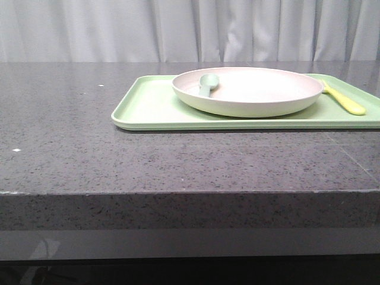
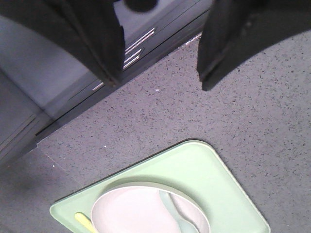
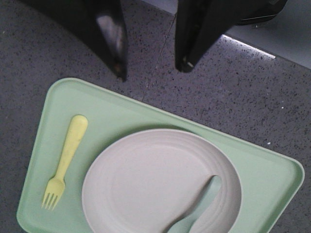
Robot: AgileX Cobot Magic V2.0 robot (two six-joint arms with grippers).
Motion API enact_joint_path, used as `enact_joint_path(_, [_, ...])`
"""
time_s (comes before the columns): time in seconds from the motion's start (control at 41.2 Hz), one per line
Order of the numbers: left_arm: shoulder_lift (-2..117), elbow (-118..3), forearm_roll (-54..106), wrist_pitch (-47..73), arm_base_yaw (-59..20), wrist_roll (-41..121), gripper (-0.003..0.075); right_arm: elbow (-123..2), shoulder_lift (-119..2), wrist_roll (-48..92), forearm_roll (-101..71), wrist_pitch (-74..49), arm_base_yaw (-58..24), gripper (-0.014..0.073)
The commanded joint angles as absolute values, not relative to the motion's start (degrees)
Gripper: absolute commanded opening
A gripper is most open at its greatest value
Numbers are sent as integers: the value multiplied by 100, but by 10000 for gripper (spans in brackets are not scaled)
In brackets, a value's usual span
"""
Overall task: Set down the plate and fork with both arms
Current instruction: 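Open the right gripper and raise it away from the fork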
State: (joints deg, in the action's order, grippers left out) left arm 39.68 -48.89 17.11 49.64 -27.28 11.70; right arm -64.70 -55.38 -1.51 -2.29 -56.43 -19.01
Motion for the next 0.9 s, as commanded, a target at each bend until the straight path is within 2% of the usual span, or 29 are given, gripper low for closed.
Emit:
enact_joint_path(0.0, [3965, -5024, 1848, 4581, -2766, 1169, 353, -6176, -5004, -103, -146, -5030, -1891, 281])
enact_joint_path(0.364, [3965, -5024, 1848, 4581, -2766, 1169, 353, -5219, -3768, -103, -146, -4744, -1891, 281])
enact_joint_path(0.874, [3965, -5024, 1848, 4547, -2766, 1169, 353, -5219, -3604, -103, -146, -4596, -1891, 269])
